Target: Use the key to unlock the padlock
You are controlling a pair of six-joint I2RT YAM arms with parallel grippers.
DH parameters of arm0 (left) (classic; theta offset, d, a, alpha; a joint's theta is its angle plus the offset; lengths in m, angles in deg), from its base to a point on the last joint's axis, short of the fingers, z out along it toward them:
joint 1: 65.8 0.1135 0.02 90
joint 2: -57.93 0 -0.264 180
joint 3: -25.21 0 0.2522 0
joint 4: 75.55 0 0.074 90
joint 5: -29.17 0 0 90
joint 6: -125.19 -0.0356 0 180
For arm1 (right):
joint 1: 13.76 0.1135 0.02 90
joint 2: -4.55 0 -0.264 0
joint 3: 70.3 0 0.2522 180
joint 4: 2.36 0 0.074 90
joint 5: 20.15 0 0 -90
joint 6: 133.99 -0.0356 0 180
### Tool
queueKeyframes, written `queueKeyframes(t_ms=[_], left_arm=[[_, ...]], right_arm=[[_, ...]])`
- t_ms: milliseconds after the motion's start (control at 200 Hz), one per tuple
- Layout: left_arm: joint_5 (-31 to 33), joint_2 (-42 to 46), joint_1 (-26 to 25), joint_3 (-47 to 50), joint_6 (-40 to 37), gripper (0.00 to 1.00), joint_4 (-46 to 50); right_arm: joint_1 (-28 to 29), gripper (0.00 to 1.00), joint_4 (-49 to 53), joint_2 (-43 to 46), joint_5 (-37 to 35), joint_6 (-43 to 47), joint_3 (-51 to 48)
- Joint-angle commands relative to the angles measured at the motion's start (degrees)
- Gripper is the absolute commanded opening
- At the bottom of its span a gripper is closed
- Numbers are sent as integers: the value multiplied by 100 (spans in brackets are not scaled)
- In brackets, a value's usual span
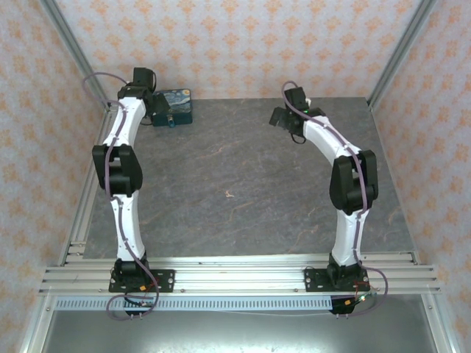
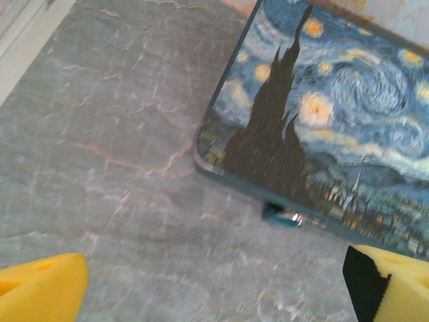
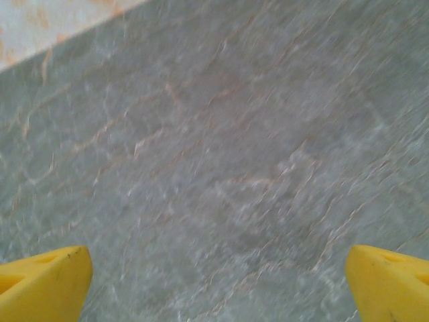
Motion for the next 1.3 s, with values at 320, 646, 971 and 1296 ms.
queueKeyframes(t_ms=[320,646,971,1296], left_arm=[[-1631,-1601,541,-1872,763,86,-460],[-2664,-2352,660,-2400,1153,66,-1417],[-3449,-2238,516,-1951,819,28,-528],[-3183,-963,-38,329,-97,25,-90]], right_arm=[[16,95,540,12,281,-264,-110],[17,95,572,70,363,-61,-278],[19,94,542,220,533,-126,-464],[44,94,327,658,623,-341,-907]])
